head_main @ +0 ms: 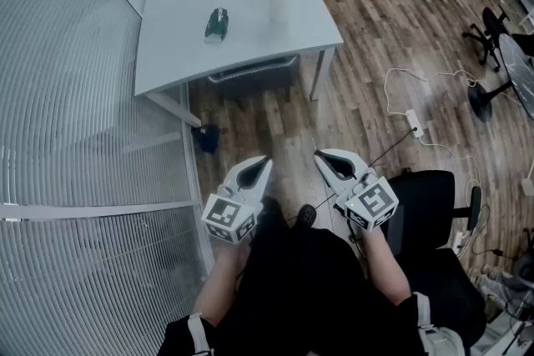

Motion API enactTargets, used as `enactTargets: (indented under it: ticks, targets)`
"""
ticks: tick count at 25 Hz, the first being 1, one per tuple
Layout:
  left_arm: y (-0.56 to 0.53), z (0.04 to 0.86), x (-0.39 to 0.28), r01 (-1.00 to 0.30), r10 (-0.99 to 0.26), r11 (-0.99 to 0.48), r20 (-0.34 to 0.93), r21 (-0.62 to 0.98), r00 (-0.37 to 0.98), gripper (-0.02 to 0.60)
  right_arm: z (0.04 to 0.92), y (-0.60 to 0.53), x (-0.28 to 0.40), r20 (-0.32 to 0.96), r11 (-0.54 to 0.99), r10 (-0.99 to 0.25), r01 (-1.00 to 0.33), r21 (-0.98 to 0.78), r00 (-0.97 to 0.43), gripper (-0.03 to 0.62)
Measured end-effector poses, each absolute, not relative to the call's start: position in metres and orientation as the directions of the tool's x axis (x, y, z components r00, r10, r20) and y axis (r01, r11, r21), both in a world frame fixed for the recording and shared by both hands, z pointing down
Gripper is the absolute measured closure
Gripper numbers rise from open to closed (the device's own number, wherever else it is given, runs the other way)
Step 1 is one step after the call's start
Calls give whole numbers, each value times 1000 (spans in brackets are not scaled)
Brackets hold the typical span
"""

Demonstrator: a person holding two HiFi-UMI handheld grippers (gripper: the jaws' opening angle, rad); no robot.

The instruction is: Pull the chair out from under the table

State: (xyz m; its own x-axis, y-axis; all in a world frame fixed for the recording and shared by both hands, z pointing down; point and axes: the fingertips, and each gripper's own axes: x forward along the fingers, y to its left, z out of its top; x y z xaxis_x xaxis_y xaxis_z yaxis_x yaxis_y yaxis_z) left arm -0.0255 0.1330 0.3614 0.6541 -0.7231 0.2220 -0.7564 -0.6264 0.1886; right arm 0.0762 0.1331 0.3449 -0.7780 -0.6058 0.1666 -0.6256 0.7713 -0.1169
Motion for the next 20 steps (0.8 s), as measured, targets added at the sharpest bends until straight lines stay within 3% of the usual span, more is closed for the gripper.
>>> enactTargets:
  ticks: [10, 20]
  targets:
    - [134, 364, -24, -763, -731, -618, 219, 189, 647, 571, 341, 132, 78, 125, 777, -592, -605, -172, -796, 592]
    - [134, 380, -23, -767, -725, -604, 248, 217, 642, 571, 361, 126, 76, 172, 775, -573, -598, -205, -801, 592]
